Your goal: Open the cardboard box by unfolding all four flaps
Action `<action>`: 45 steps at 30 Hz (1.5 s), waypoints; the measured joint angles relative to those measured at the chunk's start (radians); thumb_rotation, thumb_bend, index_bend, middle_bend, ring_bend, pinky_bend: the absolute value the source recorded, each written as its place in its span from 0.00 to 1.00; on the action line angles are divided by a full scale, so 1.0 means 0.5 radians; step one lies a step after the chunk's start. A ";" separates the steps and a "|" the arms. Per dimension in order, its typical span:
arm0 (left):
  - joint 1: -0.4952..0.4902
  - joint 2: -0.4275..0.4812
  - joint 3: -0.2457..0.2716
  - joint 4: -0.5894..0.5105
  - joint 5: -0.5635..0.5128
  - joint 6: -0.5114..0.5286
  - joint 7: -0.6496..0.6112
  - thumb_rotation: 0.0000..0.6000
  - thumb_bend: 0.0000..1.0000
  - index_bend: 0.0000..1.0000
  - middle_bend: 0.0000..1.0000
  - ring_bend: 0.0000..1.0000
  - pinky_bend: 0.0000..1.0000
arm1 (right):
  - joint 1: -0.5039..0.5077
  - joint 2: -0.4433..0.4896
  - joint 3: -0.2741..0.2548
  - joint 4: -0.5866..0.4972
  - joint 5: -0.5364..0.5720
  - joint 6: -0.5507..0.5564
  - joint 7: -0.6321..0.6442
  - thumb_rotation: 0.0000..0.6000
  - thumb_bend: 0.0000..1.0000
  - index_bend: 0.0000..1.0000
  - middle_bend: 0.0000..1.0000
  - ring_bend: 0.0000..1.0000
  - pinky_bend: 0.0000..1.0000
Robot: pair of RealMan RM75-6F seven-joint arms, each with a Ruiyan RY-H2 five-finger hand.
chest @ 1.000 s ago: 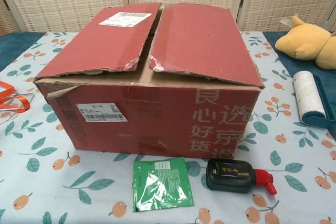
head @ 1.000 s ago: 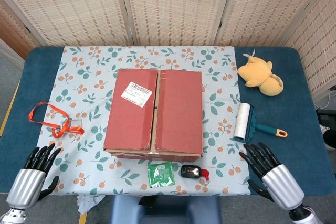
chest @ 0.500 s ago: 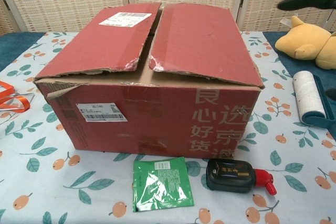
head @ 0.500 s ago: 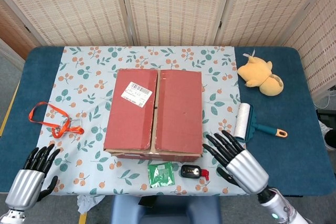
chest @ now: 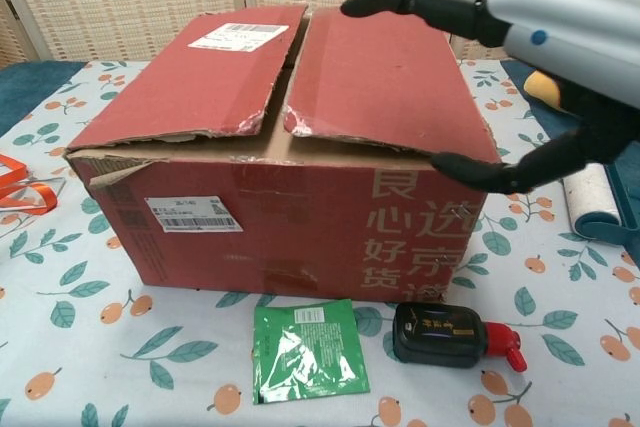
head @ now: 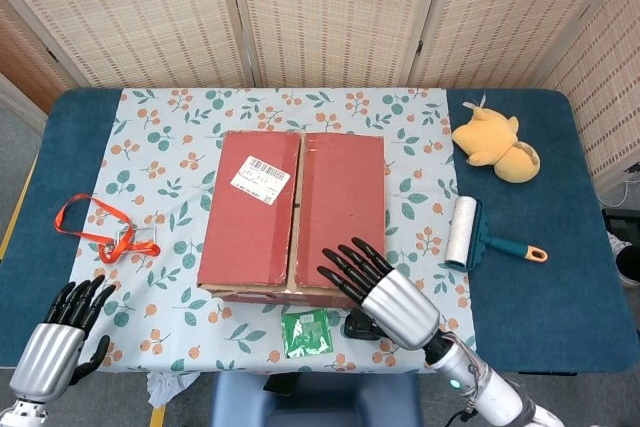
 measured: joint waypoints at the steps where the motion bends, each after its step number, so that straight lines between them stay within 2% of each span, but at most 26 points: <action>1: 0.004 0.001 0.003 0.000 0.009 0.010 0.001 1.00 0.56 0.00 0.00 0.00 0.00 | 0.018 -0.030 0.014 0.001 0.035 -0.023 -0.023 1.00 0.43 0.00 0.00 0.00 0.00; 9: 0.021 0.005 0.014 -0.017 0.008 0.024 0.003 1.00 0.56 0.00 0.00 0.00 0.00 | 0.148 -0.208 0.100 0.003 0.277 -0.175 -0.273 1.00 0.43 0.00 0.00 0.00 0.00; 15: 0.037 0.020 0.021 -0.033 0.015 0.052 -0.022 1.00 0.56 0.00 0.00 0.00 0.00 | 0.227 -0.337 0.151 0.066 0.345 -0.189 -0.496 1.00 0.48 0.00 0.00 0.00 0.00; 21: 0.061 0.012 0.012 -0.054 -0.011 0.075 0.025 1.00 0.56 0.00 0.00 0.00 0.00 | 0.291 -0.436 0.183 0.142 0.454 -0.190 -0.598 1.00 0.51 0.00 0.00 0.00 0.00; 30: 0.092 0.043 0.021 -0.127 -0.037 0.079 0.035 1.00 0.56 0.00 0.00 0.00 0.00 | 0.374 -0.502 0.201 0.156 0.608 -0.194 -0.710 1.00 0.51 0.00 0.00 0.00 0.00; 39: 0.093 0.050 0.017 -0.127 -0.029 0.076 0.024 1.00 0.56 0.00 0.00 0.00 0.00 | 0.398 -0.471 0.164 0.114 0.626 -0.152 -0.735 1.00 0.51 0.00 0.00 0.00 0.00; 45: 0.101 0.059 0.018 -0.122 -0.019 0.094 0.007 1.00 0.56 0.00 0.00 0.00 0.00 | 0.462 -0.530 0.231 0.203 0.694 -0.151 -0.790 1.00 0.51 0.00 0.00 0.00 0.00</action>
